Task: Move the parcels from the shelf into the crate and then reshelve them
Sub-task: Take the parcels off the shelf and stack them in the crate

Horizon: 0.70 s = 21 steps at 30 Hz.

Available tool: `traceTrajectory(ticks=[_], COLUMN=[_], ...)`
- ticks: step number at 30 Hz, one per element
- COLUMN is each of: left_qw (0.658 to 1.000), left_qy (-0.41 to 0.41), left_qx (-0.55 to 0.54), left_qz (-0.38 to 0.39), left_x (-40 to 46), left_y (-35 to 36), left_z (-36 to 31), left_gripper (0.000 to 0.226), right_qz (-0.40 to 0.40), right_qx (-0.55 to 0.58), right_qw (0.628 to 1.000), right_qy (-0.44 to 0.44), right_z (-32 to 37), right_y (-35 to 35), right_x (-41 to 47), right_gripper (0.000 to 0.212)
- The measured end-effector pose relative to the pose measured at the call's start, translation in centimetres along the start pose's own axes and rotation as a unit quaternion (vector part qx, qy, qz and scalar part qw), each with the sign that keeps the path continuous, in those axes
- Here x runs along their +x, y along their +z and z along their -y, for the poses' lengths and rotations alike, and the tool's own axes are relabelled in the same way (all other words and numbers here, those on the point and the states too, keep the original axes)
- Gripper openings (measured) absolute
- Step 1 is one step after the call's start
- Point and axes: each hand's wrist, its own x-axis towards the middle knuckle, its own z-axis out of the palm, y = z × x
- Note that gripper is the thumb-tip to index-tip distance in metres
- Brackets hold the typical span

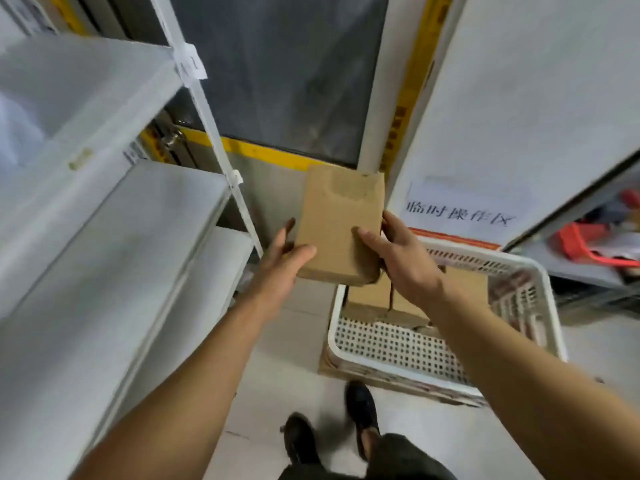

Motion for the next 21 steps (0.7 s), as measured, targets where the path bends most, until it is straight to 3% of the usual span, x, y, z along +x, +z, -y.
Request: traceTrajectory(ticks=[4,8,10,15,21], left_qw=[0.989,0.976,0.967,0.959,0.952], left_qy=[-0.049,-0.05,-0.062,-0.104,-0.131], left_qx=[0.109,0.194,0.224,0.227,0.212], left_qz=[0.085,0.091,0.101,0.132,0.177], left_x=[2.0,4.5,6.0,9.1,11.2], left_y=[4.2,8.4,10.0,14.1,23.2], left_z=[1.5,3.4,5.3,11.0,12.4], left_gripper=[0.084,0.069,0.078,0.087,0.068], right_qz=[-0.018,-0.045,-0.033,-0.053,-0.148], right_qx=[0.022,0.041,0.033,0.05,0.049], right_qw=[0.999,0.992,0.99,0.983,0.972], right_qy=[0.044,0.109,0.135,0.17,0.175], right_z=[-4.5,-9.1,-11.0,-14.9,-18.1], right_y=[-5.1,-8.9,-10.7,-15.2,-21.5], right_x=[-1.5,-2.6,-2.8,-2.6,-2.9], right_gripper=[0.058,0.053,0.057,0.064,0.065])
